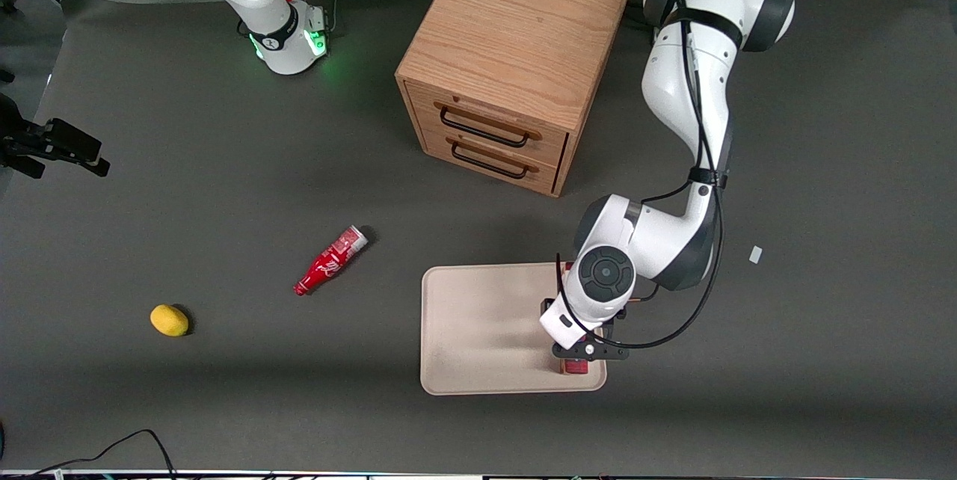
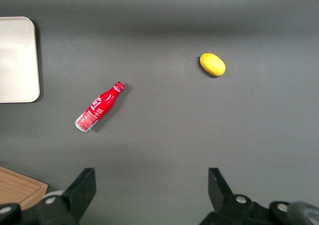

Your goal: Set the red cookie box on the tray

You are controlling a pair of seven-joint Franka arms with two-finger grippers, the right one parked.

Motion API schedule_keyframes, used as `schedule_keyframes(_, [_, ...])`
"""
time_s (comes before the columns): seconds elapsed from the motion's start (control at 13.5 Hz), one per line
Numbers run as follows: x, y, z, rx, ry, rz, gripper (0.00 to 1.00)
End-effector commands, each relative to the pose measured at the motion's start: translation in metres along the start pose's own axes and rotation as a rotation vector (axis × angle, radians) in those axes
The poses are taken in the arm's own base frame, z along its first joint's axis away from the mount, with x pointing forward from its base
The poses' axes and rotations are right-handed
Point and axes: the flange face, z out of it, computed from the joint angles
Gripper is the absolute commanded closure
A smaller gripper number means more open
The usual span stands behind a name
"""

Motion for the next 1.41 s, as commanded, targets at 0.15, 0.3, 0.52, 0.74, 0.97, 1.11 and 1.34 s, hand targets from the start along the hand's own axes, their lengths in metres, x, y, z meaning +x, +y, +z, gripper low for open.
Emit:
schedule_keyframes(0.15, [-0.014, -0.056, -0.148, 0.007, -0.016, 0.057, 0.0])
schedule_keyframes(0.3, [-0.017, -0.113, -0.181, 0.005, -0.04, 0.067, 0.0])
schedule_keyframes(0.52, [-0.037, -0.178, -0.206, 0.006, -0.05, 0.107, 0.0])
schedule_keyframes(0.74, [-0.062, -0.242, -0.224, 0.009, -0.03, 0.105, 0.0])
schedule_keyframes(0.97, [-0.097, -0.283, -0.23, 0.026, -0.014, 0.117, 0.0])
schedule_keyframes(1.11, [-0.112, -0.291, -0.241, 0.021, -0.027, 0.107, 0.0])
schedule_keyframes(1.34, [-0.129, -0.325, -0.243, 0.013, -0.037, 0.101, 0.0])
